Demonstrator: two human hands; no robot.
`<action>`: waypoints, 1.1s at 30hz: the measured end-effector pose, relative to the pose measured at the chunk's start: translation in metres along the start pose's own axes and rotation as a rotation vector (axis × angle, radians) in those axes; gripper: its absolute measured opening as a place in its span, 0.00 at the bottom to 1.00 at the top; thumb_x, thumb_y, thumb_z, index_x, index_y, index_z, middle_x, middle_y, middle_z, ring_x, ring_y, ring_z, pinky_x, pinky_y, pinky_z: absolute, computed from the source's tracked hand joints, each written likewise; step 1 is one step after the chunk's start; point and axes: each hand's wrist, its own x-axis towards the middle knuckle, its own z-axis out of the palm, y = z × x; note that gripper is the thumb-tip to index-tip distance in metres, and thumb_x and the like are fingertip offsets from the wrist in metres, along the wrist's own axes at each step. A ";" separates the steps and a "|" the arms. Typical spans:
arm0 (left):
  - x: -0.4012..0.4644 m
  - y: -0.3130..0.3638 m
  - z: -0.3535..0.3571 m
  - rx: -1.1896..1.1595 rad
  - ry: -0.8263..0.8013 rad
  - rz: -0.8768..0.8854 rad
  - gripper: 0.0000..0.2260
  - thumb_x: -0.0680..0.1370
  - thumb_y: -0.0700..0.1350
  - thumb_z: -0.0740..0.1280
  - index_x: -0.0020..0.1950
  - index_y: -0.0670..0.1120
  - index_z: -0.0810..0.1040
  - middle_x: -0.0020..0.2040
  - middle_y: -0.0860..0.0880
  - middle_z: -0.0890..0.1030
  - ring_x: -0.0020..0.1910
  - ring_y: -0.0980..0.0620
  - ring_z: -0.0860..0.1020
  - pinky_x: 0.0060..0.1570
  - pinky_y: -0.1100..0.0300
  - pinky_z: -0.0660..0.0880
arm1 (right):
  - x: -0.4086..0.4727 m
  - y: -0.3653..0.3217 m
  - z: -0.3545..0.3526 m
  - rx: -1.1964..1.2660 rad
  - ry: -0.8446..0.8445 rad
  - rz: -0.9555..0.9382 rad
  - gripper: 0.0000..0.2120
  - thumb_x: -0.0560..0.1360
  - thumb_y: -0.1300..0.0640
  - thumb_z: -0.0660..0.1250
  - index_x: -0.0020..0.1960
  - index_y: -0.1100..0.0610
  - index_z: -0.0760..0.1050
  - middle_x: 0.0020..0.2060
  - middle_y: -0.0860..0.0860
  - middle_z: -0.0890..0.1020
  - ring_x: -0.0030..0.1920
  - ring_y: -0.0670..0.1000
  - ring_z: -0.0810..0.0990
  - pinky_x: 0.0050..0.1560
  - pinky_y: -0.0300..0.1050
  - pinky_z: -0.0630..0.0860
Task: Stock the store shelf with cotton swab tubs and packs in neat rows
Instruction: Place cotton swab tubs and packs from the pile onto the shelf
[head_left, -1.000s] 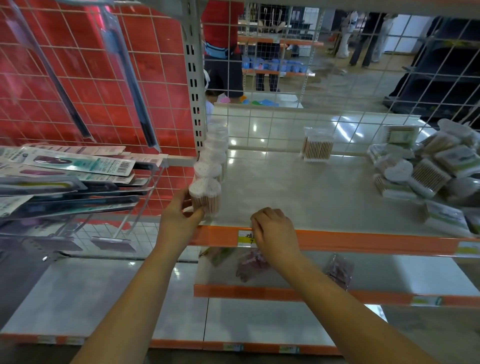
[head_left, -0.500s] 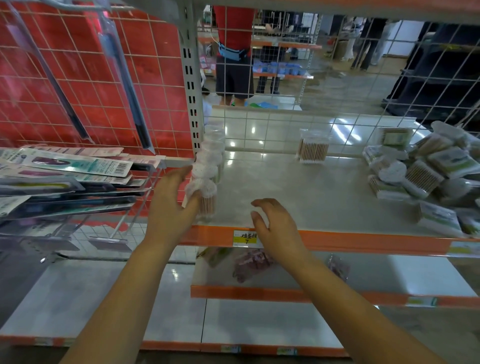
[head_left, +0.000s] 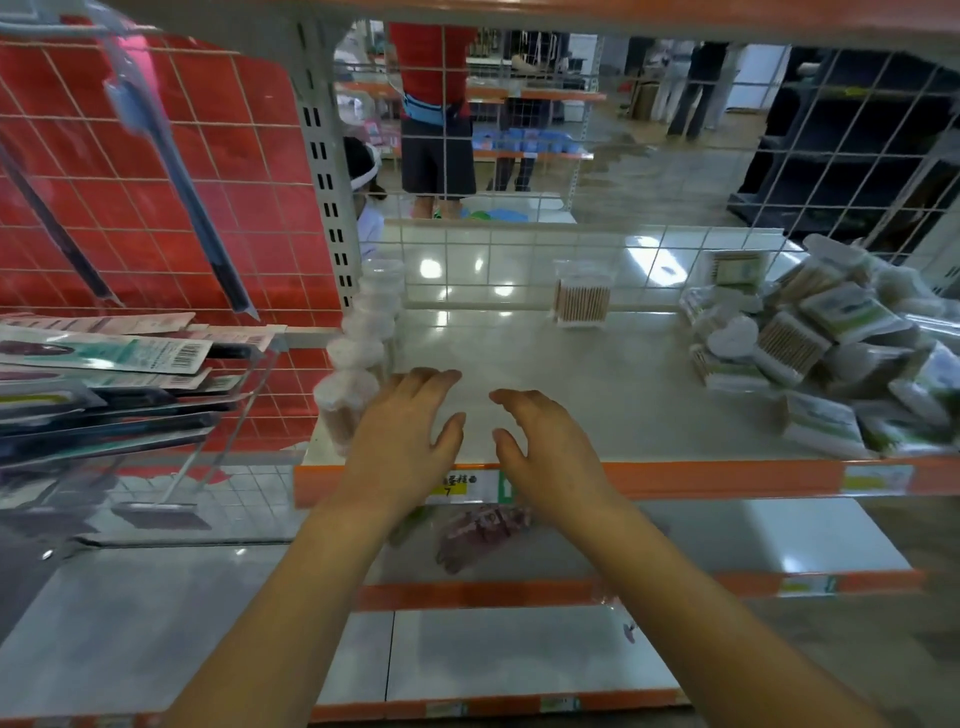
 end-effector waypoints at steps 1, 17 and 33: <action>0.002 0.004 0.003 -0.004 -0.017 -0.005 0.20 0.73 0.49 0.61 0.61 0.40 0.76 0.54 0.41 0.79 0.54 0.40 0.76 0.52 0.53 0.70 | -0.001 0.005 -0.003 -0.001 0.005 0.005 0.20 0.79 0.57 0.58 0.71 0.55 0.65 0.64 0.54 0.73 0.63 0.52 0.70 0.60 0.43 0.67; 0.034 0.095 0.074 0.002 -0.139 -0.014 0.21 0.73 0.48 0.60 0.63 0.42 0.76 0.59 0.43 0.78 0.60 0.42 0.73 0.56 0.52 0.70 | -0.025 0.100 -0.071 0.050 0.018 0.136 0.18 0.78 0.57 0.60 0.68 0.56 0.68 0.62 0.54 0.75 0.61 0.52 0.72 0.61 0.45 0.69; 0.070 0.221 0.186 -0.034 -0.317 0.028 0.25 0.72 0.53 0.55 0.66 0.45 0.73 0.63 0.46 0.75 0.62 0.45 0.70 0.60 0.53 0.66 | -0.067 0.238 -0.162 0.050 0.078 0.193 0.17 0.77 0.60 0.62 0.66 0.57 0.72 0.62 0.54 0.76 0.61 0.53 0.74 0.60 0.42 0.67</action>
